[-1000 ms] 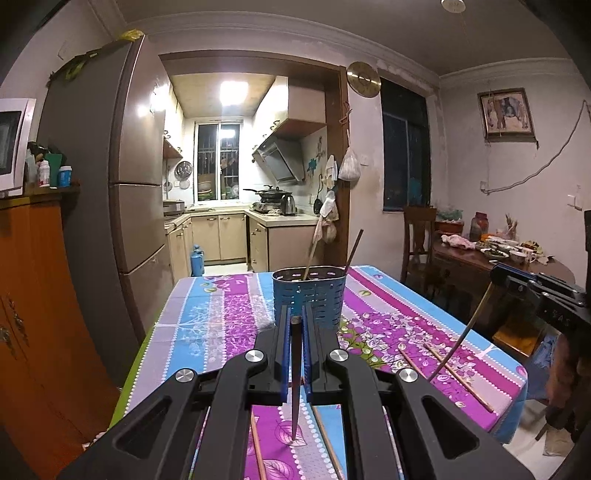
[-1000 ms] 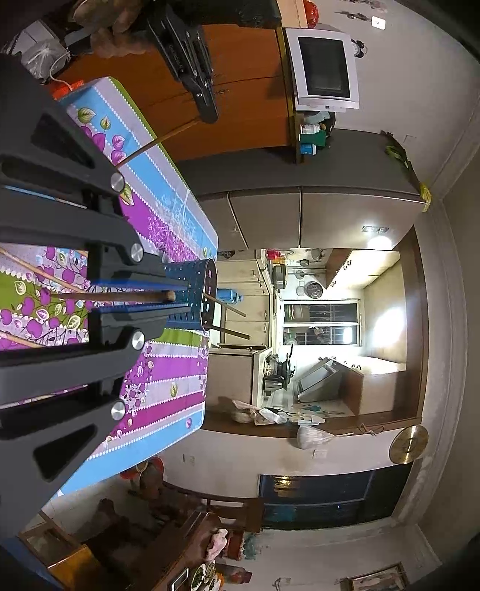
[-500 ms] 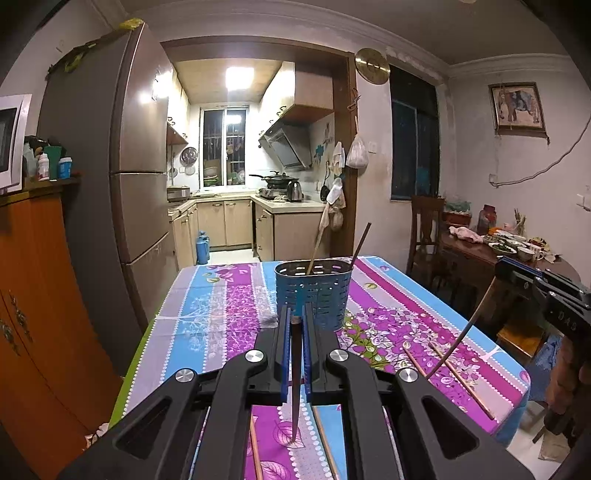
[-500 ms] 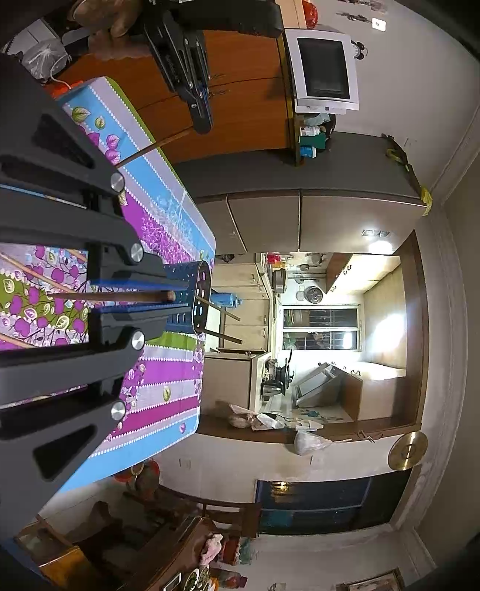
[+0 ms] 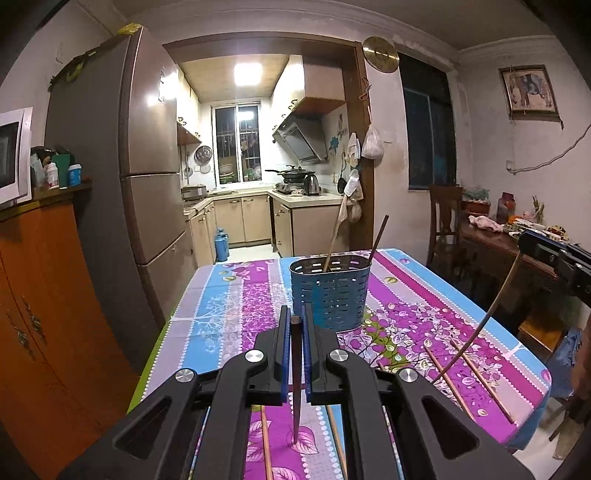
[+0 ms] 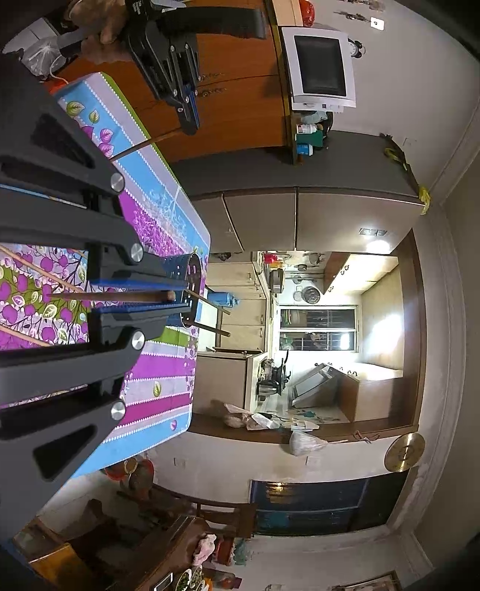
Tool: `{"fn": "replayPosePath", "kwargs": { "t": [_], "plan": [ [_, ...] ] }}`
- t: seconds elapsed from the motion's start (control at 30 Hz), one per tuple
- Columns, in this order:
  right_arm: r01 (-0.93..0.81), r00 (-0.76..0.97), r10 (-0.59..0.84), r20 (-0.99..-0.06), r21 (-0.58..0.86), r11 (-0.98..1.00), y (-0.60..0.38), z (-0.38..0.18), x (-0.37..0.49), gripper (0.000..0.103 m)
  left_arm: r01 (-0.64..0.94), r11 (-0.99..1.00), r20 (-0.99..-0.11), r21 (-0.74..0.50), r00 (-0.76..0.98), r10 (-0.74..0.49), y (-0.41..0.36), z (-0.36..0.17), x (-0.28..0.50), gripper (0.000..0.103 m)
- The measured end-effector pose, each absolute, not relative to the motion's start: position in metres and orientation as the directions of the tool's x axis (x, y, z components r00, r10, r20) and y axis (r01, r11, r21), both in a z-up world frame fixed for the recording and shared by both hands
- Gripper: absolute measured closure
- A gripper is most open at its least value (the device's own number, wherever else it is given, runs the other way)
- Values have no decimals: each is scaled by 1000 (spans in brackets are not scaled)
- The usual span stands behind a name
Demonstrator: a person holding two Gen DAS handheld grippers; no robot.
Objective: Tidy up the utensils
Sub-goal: 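Lift the chopstick with the left gripper while the right gripper lifts another, then lower both chopsticks into the blue holder and open both grippers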
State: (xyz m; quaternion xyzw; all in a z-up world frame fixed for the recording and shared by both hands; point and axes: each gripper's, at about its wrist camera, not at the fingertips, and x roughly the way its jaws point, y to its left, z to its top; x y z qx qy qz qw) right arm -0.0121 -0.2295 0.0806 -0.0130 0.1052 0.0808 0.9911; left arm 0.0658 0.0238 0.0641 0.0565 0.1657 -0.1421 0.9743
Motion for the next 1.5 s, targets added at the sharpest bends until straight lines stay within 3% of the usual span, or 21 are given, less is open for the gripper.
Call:
{"fn": "replayPosePath", "kwargs": {
  "t": [0.97,1.27,1.5],
  "plan": [
    [-167,969,151,-194,-72,983,-216,146,59,98,193,955,-242,226,961,-137,-28,96,119,96],
    [-155,975,144,-172,-52,987,-217,173,97,98,237,960,-192,149,959,-207,-23,147,162,96],
    [-160,983,159,-89,-6,987,-217,205,123,98,276,957,-105,93,958,-266,-34,191,191,96]
  ]
}}
